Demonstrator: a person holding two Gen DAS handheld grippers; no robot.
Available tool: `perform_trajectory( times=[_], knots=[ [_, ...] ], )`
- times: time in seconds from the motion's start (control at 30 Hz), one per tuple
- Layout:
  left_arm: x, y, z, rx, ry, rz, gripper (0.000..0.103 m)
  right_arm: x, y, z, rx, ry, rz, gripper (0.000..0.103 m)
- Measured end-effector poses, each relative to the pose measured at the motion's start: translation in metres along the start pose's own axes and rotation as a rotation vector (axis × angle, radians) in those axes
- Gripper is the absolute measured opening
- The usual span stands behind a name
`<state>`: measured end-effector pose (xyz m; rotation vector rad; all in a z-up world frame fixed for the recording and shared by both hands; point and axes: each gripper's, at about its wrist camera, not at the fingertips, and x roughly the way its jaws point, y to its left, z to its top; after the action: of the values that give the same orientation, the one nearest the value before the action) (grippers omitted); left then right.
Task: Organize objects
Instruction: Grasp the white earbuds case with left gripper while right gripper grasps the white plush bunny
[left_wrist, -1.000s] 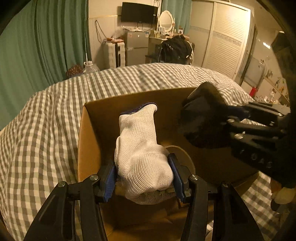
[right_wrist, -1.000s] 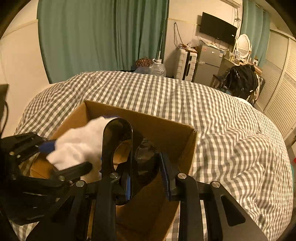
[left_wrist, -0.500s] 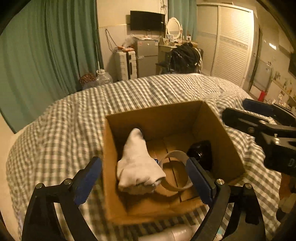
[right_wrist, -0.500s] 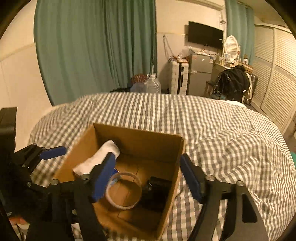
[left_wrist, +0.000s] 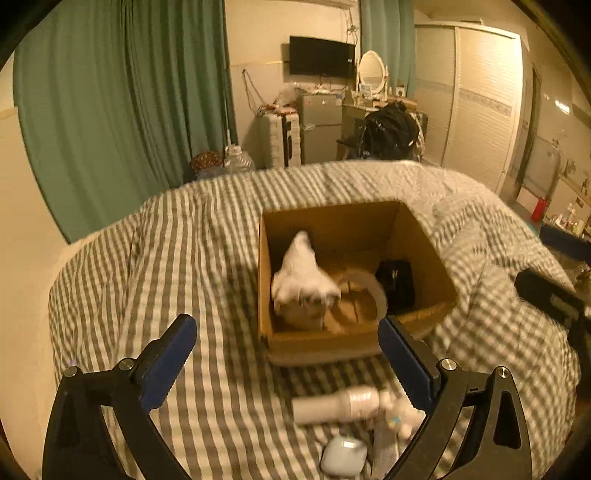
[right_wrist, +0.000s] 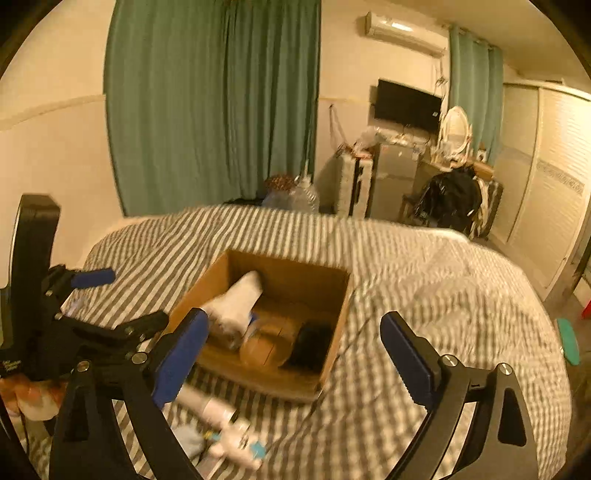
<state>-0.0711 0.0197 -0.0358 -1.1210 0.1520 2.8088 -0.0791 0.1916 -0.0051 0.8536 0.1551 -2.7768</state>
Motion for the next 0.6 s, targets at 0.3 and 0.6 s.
perform_trajectory(
  times=[0.3, 0.6],
  knots=[
    [0.052, -0.005, -0.08, 0.015, 0.16, 0.026, 0.101, 0.059, 0.025, -0.093, 0.016, 0.25, 0.091, 0.094],
    [0.072, 0.003, -0.103, -0.011, 0.224, -0.014, 0.101, 0.094, 0.034, -0.14, -0.01, 0.391, 0.113, 0.094]
  ],
)
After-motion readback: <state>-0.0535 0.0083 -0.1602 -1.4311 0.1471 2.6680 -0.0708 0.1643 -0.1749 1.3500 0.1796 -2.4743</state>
